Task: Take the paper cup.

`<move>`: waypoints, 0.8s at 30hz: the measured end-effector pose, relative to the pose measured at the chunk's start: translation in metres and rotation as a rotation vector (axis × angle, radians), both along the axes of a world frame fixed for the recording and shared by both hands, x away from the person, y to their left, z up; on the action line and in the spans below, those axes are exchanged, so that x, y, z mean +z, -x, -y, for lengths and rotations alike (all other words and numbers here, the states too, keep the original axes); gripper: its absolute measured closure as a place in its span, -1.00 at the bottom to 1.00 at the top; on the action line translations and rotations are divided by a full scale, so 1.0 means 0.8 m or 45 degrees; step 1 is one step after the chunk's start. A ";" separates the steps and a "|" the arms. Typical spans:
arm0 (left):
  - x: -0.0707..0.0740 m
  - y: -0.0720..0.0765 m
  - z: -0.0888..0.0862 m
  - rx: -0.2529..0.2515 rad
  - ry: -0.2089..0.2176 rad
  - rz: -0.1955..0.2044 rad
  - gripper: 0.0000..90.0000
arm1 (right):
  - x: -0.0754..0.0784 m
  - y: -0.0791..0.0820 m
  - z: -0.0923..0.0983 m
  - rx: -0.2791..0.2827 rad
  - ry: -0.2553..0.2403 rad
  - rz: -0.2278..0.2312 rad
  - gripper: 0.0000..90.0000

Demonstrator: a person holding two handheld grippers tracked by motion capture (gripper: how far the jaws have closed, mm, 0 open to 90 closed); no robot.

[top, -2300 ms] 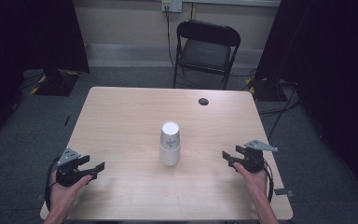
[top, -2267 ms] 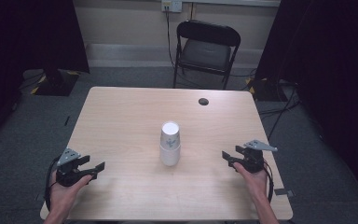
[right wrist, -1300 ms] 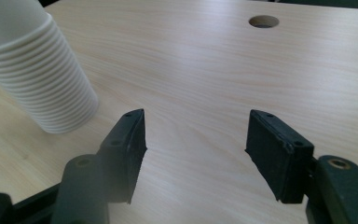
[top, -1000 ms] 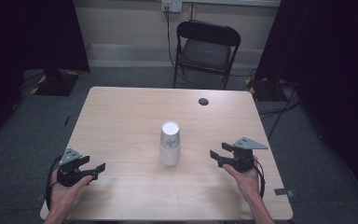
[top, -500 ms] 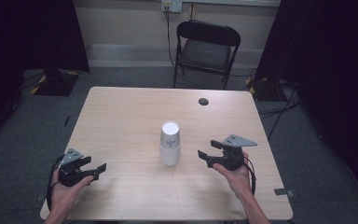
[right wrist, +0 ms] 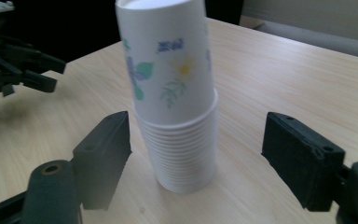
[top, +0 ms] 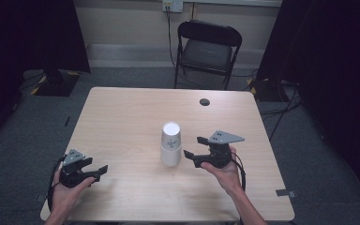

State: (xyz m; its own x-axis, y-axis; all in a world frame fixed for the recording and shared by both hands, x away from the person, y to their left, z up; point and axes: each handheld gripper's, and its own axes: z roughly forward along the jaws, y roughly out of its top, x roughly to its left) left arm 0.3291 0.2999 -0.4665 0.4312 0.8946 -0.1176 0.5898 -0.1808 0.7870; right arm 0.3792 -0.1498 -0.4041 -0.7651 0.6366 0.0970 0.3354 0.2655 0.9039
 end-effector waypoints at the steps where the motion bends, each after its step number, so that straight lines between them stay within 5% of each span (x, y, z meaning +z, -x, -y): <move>1: 0.000 0.000 0.000 0.000 0.000 0.000 -0.43 | 0.000 0.000 0.000 0.000 0.000 0.000 -0.50; 15: -0.001 0.001 0.004 -0.040 -0.020 -0.024 -0.43 | 0.009 -0.026 -0.045 0.073 0.007 0.029 -0.52; 24: 0.000 0.002 0.001 -0.010 -0.014 -0.006 -0.43 | 0.010 -0.048 -0.061 0.107 -0.015 0.046 -0.58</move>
State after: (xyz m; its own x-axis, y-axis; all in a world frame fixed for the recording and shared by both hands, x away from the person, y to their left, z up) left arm 0.3278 0.2994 -0.4666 0.4376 0.8925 -0.1094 0.5918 -0.1943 0.7823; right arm 0.4176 -0.1009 -0.3958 -0.8190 0.5688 0.0756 0.2797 0.2807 0.9181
